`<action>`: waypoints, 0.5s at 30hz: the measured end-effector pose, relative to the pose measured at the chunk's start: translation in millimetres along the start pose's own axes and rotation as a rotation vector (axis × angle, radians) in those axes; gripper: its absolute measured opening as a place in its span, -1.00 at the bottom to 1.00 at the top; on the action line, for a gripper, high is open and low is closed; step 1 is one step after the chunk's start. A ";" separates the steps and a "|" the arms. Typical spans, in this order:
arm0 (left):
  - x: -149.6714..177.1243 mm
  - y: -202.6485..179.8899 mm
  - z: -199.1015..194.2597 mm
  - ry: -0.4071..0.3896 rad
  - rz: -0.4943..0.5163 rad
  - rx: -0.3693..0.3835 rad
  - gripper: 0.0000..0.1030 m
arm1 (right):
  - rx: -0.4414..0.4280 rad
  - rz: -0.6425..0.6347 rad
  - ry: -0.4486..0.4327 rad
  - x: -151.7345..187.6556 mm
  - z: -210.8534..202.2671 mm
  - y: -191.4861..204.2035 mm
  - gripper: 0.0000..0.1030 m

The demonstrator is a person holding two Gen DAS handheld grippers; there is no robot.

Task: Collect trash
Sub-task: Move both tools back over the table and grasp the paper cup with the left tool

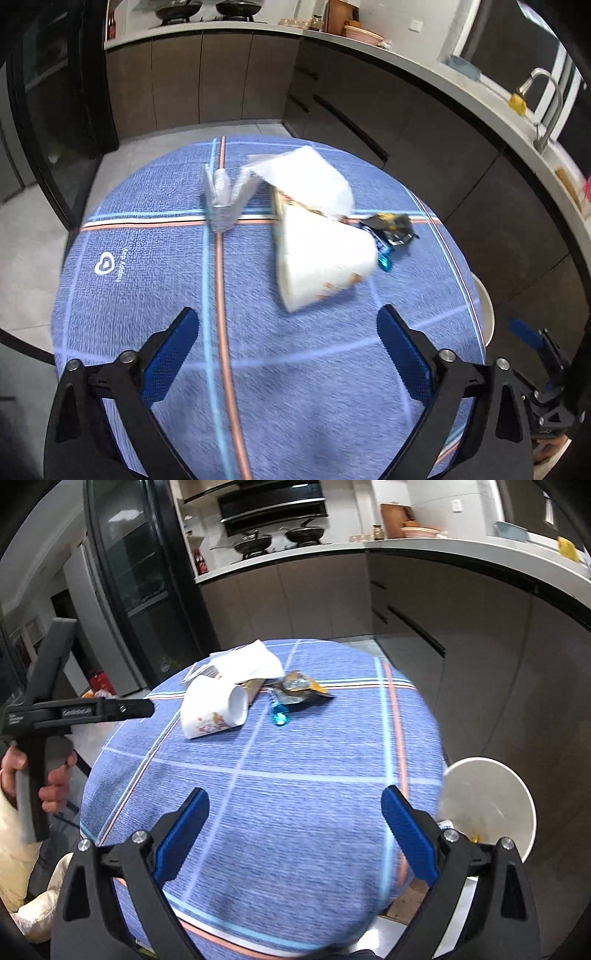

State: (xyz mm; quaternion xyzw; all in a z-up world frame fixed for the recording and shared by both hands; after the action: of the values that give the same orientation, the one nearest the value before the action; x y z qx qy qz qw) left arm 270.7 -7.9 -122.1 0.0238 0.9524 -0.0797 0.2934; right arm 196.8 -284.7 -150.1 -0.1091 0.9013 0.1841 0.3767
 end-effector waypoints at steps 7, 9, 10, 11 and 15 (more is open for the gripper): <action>-20.8 25.2 37.6 0.081 -0.031 0.168 0.22 | -0.014 -0.039 0.046 -12.4 30.4 28.0 0.84; -25.7 24.9 44.5 0.081 -0.032 0.204 0.20 | -0.012 -0.048 0.061 -15.4 40.0 33.6 0.84; -28.5 25.0 47.3 0.082 -0.034 0.222 0.20 | -0.010 -0.049 0.064 -17.0 43.9 35.0 0.84; -30.5 25.2 50.9 0.085 -0.038 0.237 0.20 | -0.007 -0.048 0.067 -19.1 48.0 35.9 0.84; -36.4 22.8 59.7 0.104 -0.039 0.302 0.08 | 0.003 -0.040 0.077 -27.2 61.5 33.8 0.82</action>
State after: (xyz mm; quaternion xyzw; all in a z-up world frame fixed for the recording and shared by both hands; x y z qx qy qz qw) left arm 336.1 4.8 -153.4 0.0533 0.9438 -0.2261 0.2351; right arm 243.6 -226.9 -161.9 -0.1336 0.9131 0.1709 0.3454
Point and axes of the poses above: each gripper's, at about its wrist camera, not at the fingertips, and z roughly the way its jaws point, y to its left, x to its underside, the point moved 2 cm from there along z, roughly the way its jaws point, and after that the axes turned 5 degrees about -x, right-handed, at the moved point
